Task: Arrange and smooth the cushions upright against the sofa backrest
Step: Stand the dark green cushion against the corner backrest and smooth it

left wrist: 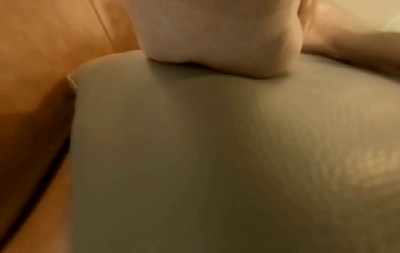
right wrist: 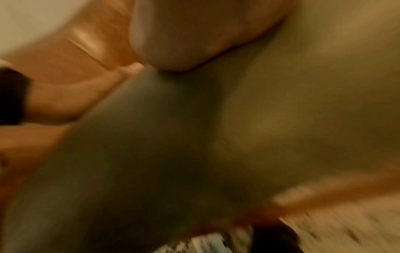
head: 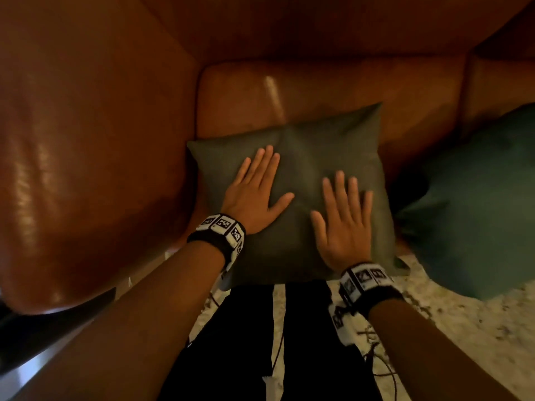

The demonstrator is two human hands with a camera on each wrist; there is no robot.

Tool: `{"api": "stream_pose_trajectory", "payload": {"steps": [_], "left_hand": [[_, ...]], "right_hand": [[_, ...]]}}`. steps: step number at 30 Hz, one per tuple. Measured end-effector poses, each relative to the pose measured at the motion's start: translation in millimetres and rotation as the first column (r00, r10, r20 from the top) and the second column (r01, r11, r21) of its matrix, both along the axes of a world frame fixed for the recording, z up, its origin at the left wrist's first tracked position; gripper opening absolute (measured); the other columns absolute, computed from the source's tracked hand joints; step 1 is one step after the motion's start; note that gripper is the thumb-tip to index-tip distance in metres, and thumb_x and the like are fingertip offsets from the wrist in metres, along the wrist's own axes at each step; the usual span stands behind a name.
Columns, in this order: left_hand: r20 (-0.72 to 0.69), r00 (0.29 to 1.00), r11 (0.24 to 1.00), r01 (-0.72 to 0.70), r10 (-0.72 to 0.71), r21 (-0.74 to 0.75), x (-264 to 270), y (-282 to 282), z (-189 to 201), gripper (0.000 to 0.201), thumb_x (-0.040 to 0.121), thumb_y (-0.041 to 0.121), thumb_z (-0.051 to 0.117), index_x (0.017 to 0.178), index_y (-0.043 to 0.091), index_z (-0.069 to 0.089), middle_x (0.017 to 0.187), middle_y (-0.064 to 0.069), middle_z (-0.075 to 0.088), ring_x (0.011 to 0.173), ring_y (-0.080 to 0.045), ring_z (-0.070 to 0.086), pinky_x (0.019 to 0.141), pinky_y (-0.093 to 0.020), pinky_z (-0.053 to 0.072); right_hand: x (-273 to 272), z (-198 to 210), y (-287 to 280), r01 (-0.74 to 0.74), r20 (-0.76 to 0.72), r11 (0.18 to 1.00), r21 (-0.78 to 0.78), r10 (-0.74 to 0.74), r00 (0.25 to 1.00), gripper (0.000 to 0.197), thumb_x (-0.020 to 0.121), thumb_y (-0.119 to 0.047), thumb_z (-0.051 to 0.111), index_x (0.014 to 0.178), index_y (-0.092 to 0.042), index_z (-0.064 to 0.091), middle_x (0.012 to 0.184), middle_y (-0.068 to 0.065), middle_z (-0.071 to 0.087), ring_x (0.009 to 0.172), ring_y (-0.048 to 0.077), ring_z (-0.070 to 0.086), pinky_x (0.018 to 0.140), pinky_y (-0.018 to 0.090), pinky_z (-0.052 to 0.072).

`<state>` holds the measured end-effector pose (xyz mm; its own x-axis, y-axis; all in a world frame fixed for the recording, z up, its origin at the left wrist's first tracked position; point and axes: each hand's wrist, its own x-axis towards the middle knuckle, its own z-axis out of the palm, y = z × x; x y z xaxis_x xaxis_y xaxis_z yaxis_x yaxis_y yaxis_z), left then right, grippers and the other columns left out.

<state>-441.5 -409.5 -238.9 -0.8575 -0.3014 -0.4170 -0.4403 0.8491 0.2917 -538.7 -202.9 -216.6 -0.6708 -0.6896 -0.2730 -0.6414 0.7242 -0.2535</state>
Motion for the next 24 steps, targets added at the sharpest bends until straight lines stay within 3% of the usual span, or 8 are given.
{"api": "stream_pose_trajectory", "payload": {"steps": [3, 7, 11, 13, 17, 18, 22, 24], "left_hand": [[0.007, 1.000, 1.000, 0.009, -0.009, 0.015, 0.1, 6.8, -1.1, 0.088, 0.102, 0.067, 0.025, 0.165, 0.008, 0.008, 0.174, -0.009, 0.000, 0.161, -0.022, -0.003, 0.131, -0.044, 0.004], [0.017, 1.000, 1.000, -0.015, 0.015, 0.015, -6.0, 10.2, -2.6, 0.087, 0.102, 0.066, 0.022, 0.165, 0.009, 0.005, 0.174, -0.009, -0.002, 0.161, -0.021, -0.003, 0.131, -0.043, 0.001], [0.039, 0.999, 1.000, -0.004, 0.004, 0.010, -7.6, 4.6, -1.6, 0.087, 0.101, 0.066, 0.018, 0.165, 0.009, 0.003, 0.174, -0.009, -0.003, 0.161, -0.022, -0.004, 0.131, -0.043, 0.001], [0.044, 0.999, 1.000, 0.008, -0.009, 0.020, -6.9, 5.0, 0.3, 0.087, 0.102, 0.066, 0.018, 0.165, 0.009, 0.001, 0.174, -0.009, -0.005, 0.161, -0.022, -0.005, 0.131, -0.043, 0.000], [0.041, 0.999, 1.000, 0.004, -0.004, 0.006, -3.8, 12.1, 0.0, 0.087, 0.102, 0.066, 0.019, 0.165, 0.009, 0.001, 0.174, -0.009, -0.005, 0.161, -0.023, -0.005, 0.131, -0.044, 0.000], [0.040, 0.999, 1.000, -0.004, 0.004, -0.002, -2.9, 12.7, 0.2, 0.087, 0.102, 0.066, 0.018, 0.165, 0.009, 0.002, 0.174, -0.010, -0.004, 0.161, -0.023, -0.004, 0.131, -0.044, 0.001], [0.012, 1.000, 1.000, -0.002, 0.001, 0.023, -2.2, 14.1, 5.2, 0.087, 0.102, 0.066, 0.018, 0.165, 0.008, 0.003, 0.174, -0.010, -0.003, 0.161, -0.023, -0.004, 0.131, -0.043, -0.001], [-0.018, 1.000, 0.998, -0.004, 0.005, 0.065, -1.5, 14.5, 8.9, 0.086, 0.102, 0.064, 0.020, 0.165, 0.008, 0.006, 0.174, -0.010, 0.000, 0.161, -0.022, -0.003, 0.131, -0.042, -0.002]], "right_hand": [[16.4, -19.7, 63.5, 0.292, 0.036, 0.954, 0.068, -0.295, 0.955, 0.072, 0.104, -0.058, 0.018, 0.166, -0.022, 0.015, 0.174, 0.003, 0.008, 0.161, 0.027, 0.005, 0.129, 0.051, 0.002], [26.8, -20.3, 98.2, 0.814, 0.036, 0.573, 0.096, -0.819, 0.572, 0.099, 0.093, -0.077, -0.007, 0.165, -0.011, 0.007, 0.173, 0.014, 0.003, 0.160, 0.032, 0.002, 0.128, 0.052, -0.002], [29.1, -5.6, 73.4, 0.374, -0.036, 0.921, -0.110, -0.380, 0.924, 0.071, 0.107, -0.050, 0.024, 0.164, -0.007, 0.019, 0.171, 0.014, 0.007, 0.159, 0.037, 0.011, 0.129, 0.049, -0.003], [37.9, -13.4, 79.7, 0.284, -0.025, 0.958, -0.040, -0.285, 0.958, 0.071, 0.105, -0.051, 0.027, 0.165, -0.015, 0.015, 0.172, 0.007, 0.004, 0.160, 0.032, 0.008, 0.129, 0.046, -0.005], [56.3, -20.5, 127.0, 0.867, 0.018, 0.464, 0.183, -0.883, 0.469, 0.084, 0.099, -0.065, 0.002, 0.166, -0.013, 0.005, 0.173, 0.013, -0.001, 0.161, 0.028, 0.000, 0.128, 0.054, 0.000], [55.3, -14.2, 129.0, 0.883, -0.009, 0.446, 0.145, -0.892, 0.452, 0.084, 0.100, -0.063, 0.003, 0.165, -0.010, 0.008, 0.173, 0.016, 0.001, 0.160, 0.030, 0.002, 0.128, 0.054, 0.002], [38.7, 13.3, 88.9, 0.417, -0.015, 0.904, -0.089, -0.420, 0.907, 0.067, 0.107, -0.046, 0.026, 0.163, -0.010, 0.022, 0.172, 0.015, 0.008, 0.160, 0.031, 0.008, 0.129, 0.048, 0.001], [24.0, 20.9, 48.5, 0.129, -0.042, 0.982, -0.137, -0.136, 0.990, 0.065, 0.106, -0.043, 0.035, 0.163, -0.011, 0.026, 0.172, 0.012, 0.011, 0.160, 0.031, 0.012, 0.129, 0.050, 0.003]]}}
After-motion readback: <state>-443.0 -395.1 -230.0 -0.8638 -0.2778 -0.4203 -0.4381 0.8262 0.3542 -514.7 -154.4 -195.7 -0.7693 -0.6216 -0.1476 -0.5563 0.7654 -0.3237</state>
